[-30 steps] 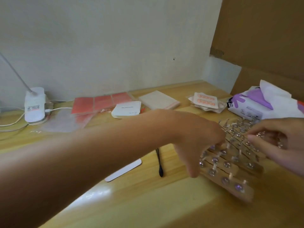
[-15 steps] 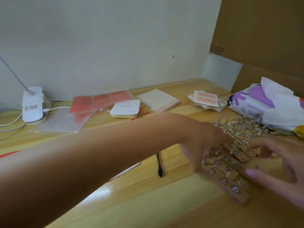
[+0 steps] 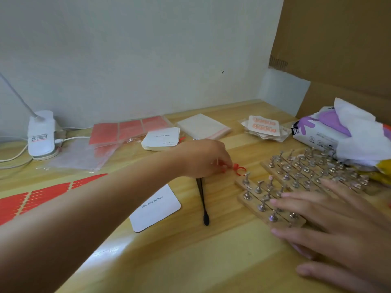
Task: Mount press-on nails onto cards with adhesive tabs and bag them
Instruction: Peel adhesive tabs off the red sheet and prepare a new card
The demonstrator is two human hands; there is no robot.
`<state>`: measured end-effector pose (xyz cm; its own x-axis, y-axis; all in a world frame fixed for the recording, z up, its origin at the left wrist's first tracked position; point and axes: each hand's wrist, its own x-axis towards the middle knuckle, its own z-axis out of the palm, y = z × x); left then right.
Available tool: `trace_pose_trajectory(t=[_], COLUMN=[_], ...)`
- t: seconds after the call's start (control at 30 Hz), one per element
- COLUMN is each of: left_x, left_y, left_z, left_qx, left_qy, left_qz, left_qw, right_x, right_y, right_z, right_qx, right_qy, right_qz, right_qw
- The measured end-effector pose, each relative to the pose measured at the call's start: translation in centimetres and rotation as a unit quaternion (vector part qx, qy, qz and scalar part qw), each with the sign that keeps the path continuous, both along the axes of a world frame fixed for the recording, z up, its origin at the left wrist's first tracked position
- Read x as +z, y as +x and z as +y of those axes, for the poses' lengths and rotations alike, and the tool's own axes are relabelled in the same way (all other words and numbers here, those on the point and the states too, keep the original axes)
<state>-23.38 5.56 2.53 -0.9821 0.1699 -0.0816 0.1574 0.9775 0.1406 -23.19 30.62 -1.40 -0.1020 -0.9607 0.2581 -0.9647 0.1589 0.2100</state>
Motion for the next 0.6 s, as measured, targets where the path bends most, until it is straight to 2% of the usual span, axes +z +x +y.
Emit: trace_pose_trajectory(t=[0.03, 0.07, 0.1, 0.13, 0.17, 0.3, 0.37, 0.43, 0.5, 0.6], left_x=[0.0, -0.1, -0.1, 0.0, 0.1, 0.5, 1.0, 1.3, 1.4, 0.8], left_y=[0.1, 0.2, 0.3, 0.5, 0.7, 0.9, 1.0, 1.0, 1.0, 1.0], left_z=[-0.2, -0.4, -0.6, -0.8, -1.0, -2.0, -2.1, -2.0, -1.2, 0.5], left_qx=[0.011, 0.028, 0.048, 0.068, 0.085, 0.148, 0.161, 0.13, 0.055, -0.045], left_qy=[-0.008, -0.016, -0.022, -0.029, -0.044, -0.167, -0.19, -0.158, -0.097, -0.036], left_qz=[0.009, 0.018, 0.023, 0.027, 0.03, 0.023, 0.014, 0.014, 0.014, -0.011], left_qw=[1.0, 0.999, 0.998, 0.997, 0.995, 0.974, 0.968, 0.979, 0.994, 0.998], right_x=[0.7, 1.4, 1.2, 1.3, 0.8, 0.9, 0.4, 0.5, 0.3, 0.3], right_y=[-0.8, -1.4, -2.4, -2.0, -1.9, -2.5, -2.6, -2.5, -2.6, -2.4], right_z=[-0.3, 0.2, 1.0, 1.0, 1.0, 0.1, -0.1, -0.5, -0.7, -0.9], right_qx=[-0.02, -0.039, -0.006, -0.006, 0.0, 0.029, 0.034, 0.038, 0.041, 0.036], right_qy=[-0.031, -0.01, -0.038, -0.019, -0.025, -0.065, -0.075, -0.077, -0.088, -0.091], right_qz=[0.017, 0.031, 0.04, 0.003, 0.004, 0.05, 0.073, 0.082, 0.091, 0.087], right_qw=[0.999, 0.999, 0.998, 1.0, 1.0, 0.996, 0.994, 0.993, 0.991, 0.991])
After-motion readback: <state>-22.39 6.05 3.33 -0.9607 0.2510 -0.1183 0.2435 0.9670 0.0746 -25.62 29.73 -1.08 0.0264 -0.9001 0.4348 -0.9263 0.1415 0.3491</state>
